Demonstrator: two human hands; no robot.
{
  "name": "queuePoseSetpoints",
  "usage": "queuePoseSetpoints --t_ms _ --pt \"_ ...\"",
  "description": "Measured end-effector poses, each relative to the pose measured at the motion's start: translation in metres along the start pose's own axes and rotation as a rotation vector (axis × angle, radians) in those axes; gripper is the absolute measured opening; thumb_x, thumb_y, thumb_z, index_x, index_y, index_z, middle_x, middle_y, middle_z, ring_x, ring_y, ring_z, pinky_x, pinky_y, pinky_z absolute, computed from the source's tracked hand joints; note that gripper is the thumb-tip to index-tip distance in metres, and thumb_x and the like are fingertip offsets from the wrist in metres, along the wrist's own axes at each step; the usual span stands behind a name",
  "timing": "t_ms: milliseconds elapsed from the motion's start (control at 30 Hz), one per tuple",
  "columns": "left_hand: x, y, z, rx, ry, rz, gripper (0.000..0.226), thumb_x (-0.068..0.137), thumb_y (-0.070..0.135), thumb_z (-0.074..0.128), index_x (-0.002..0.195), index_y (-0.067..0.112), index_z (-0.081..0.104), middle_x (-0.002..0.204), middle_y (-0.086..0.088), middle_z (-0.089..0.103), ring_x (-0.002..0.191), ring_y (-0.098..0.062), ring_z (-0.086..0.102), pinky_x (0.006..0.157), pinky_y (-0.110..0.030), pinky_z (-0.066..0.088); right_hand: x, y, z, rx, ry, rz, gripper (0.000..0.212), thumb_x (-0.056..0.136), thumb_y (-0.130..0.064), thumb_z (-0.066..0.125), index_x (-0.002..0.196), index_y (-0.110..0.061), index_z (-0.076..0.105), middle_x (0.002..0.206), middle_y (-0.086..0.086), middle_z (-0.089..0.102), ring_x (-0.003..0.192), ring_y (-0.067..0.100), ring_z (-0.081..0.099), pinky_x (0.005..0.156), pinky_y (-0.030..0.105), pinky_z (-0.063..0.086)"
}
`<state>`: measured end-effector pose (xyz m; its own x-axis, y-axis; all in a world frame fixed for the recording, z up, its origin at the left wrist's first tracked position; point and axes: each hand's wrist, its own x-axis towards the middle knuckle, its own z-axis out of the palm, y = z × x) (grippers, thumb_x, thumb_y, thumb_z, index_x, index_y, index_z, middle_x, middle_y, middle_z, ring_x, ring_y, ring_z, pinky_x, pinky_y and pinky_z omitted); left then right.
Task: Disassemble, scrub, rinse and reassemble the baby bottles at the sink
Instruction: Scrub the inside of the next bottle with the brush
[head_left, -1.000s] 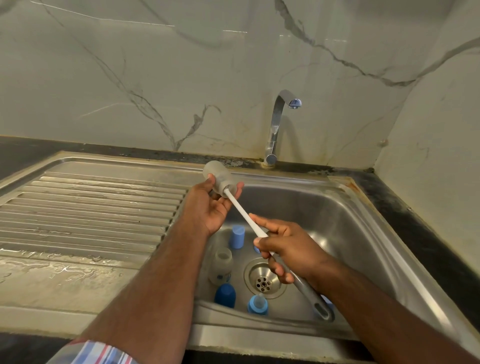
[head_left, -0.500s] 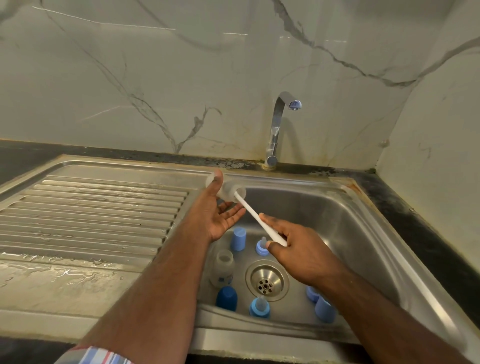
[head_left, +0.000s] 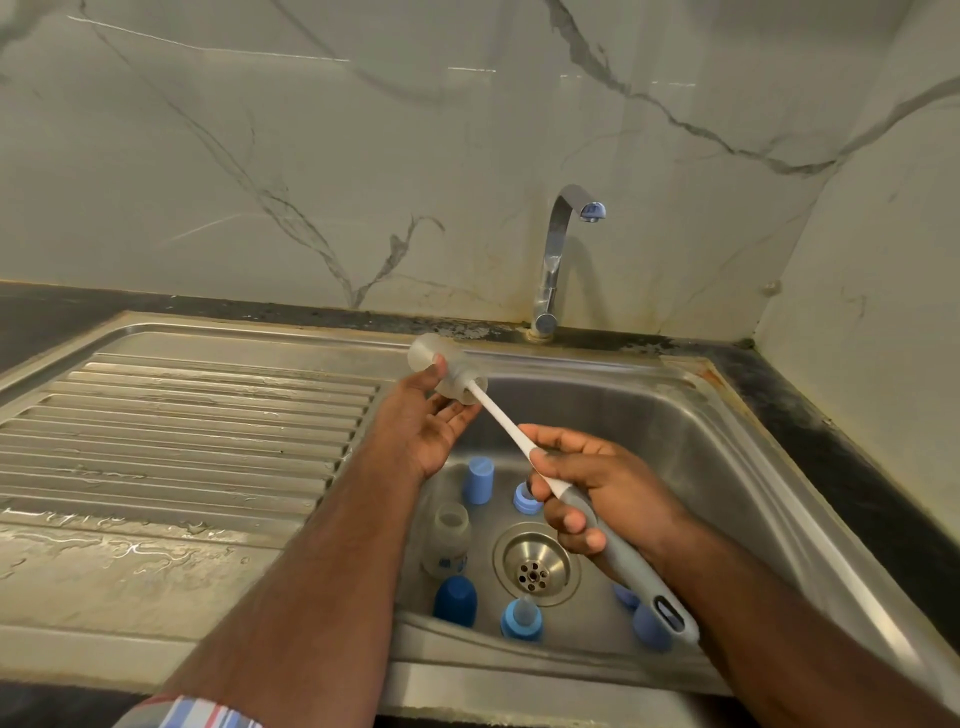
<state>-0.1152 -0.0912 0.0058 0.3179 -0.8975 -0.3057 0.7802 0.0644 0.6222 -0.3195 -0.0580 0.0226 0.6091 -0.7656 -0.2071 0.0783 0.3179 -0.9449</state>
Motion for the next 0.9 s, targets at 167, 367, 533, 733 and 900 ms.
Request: queuePoseSetpoints --t_ms 167,367,533,733,900 --pt "0.0000 0.0035 -0.0014 -0.086 -0.060 -0.037 0.028 0.102 0.016 0.058 0.117 -0.007 0.052 0.122 -0.033 0.059 0.108 -0.045 0.067 0.093 -0.049 0.057 -0.0028 0.0025 0.0042 -0.161 -0.017 -0.048 0.046 0.096 -0.002 0.057 0.135 -0.025 0.059 0.075 0.012 0.056 0.040 0.013 0.043 0.033 0.021 0.035" --pt "0.0041 0.0005 -0.0041 -0.053 -0.061 -0.043 0.033 0.104 0.015 0.054 0.127 -0.008 0.047 0.127 -0.034 0.056 0.112 -0.046 0.066 0.085 -0.049 0.060 -0.0069 0.0064 0.0036 -0.803 0.130 -0.100 0.051 0.097 -0.016 0.060 0.139 -0.045 0.051 0.057 -0.002 0.058 0.041 0.010 0.051 0.040 0.024 0.042" --pt "0.0058 -0.0016 -0.0033 -0.103 -0.080 -0.039 0.039 0.102 0.012 0.058 0.132 -0.008 0.045 0.128 -0.035 0.056 0.109 -0.047 0.067 0.075 -0.051 0.063 -0.0018 0.0093 0.0105 -0.440 0.183 -0.114 0.051 0.098 -0.008 0.058 0.143 -0.031 0.051 0.074 0.008 0.060 0.041 0.014 0.048 0.036 0.024 0.038" --pt "0.0020 0.0004 -0.0011 -0.111 -0.149 -0.054 0.026 0.104 0.017 0.053 0.117 -0.006 0.052 0.125 -0.033 0.060 0.107 -0.048 0.068 0.086 -0.051 0.060 -0.0007 0.0038 0.0076 -0.165 -0.001 -0.060 0.050 0.096 -0.002 0.058 0.140 -0.025 0.055 0.073 0.010 0.057 0.040 0.014 0.044 0.033 0.020 0.035" --pt "0.0042 0.0012 -0.0031 -0.122 -0.120 -0.056 0.024 0.105 0.015 0.053 0.118 -0.005 0.051 0.125 -0.035 0.057 0.104 -0.048 0.068 0.086 -0.050 0.061 -0.0046 0.0026 0.0013 -0.662 0.109 -0.106 0.053 0.096 -0.010 0.061 0.138 -0.041 0.055 0.063 0.004 0.058 0.043 0.015 0.049 0.038 0.025 0.040"
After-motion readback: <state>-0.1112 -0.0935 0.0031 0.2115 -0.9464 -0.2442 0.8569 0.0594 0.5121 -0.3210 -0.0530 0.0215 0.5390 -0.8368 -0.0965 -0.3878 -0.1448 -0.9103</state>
